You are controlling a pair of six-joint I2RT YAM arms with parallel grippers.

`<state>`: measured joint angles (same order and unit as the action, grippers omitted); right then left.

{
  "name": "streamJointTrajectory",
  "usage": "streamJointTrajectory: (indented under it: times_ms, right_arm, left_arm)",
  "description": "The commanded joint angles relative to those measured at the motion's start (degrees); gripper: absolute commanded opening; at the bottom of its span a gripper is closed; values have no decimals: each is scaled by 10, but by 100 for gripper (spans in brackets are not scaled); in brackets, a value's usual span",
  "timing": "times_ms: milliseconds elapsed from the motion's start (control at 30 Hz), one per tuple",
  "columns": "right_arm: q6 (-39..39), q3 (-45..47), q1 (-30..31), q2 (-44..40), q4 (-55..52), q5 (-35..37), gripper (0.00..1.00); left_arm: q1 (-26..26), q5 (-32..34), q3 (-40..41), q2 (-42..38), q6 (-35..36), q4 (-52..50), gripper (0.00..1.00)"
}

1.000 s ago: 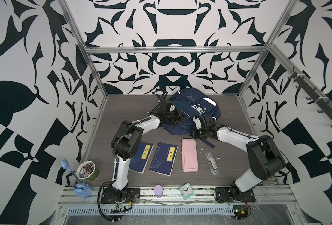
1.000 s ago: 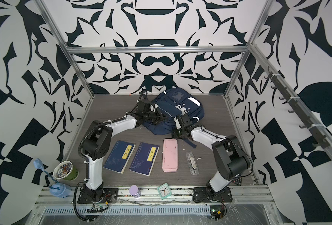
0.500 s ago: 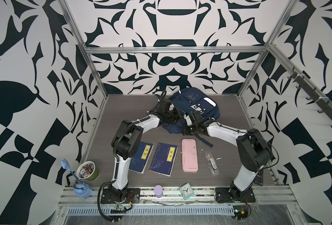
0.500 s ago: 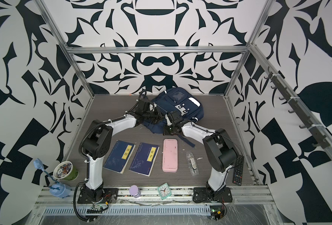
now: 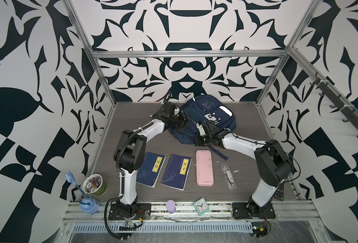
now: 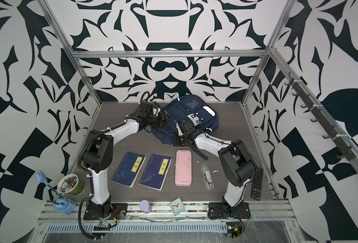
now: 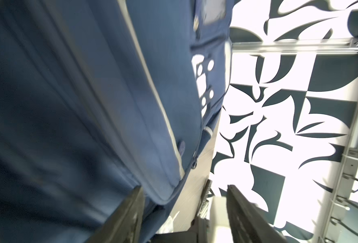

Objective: Pack books, pencil case, and school supplies into a backpack
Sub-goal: Unzip the student bag at the top-center of the table.

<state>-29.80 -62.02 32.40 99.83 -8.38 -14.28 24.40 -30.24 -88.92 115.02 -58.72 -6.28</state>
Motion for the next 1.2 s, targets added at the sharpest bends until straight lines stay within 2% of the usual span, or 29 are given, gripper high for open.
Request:
streamJointTrajectory:
  times_ms: [0, 233, 367, 533, 800, 867, 1167]
  right_arm:
    - [9, 19, 1, -38, -8, -3, 3]
    - [11, 31, -10, -53, -17, 0, 3]
    - [17, 31, -18, -57, -22, 0, 3]
    - [19, 32, -23, -58, -26, -3, 3]
    - [21, 31, -24, -48, -23, -7, 2]
    - [21, 28, -24, -46, -23, -9, 2]
    - [24, 17, -24, -39, -27, -9, 2]
  left_arm:
    - [-15, 23, -79, -1, 107, -118, 66]
    - [-15, 75, -304, 144, 241, -348, 61]
    - [-15, 118, -359, 194, 277, -398, 60]
    - [-15, 160, -375, 213, 296, -410, 60]
    - [-16, 209, -287, 163, 298, -364, 60]
    - [-19, 194, -273, 159, 296, -341, 60]
    - [-30, 85, -341, 244, 273, -332, 58]
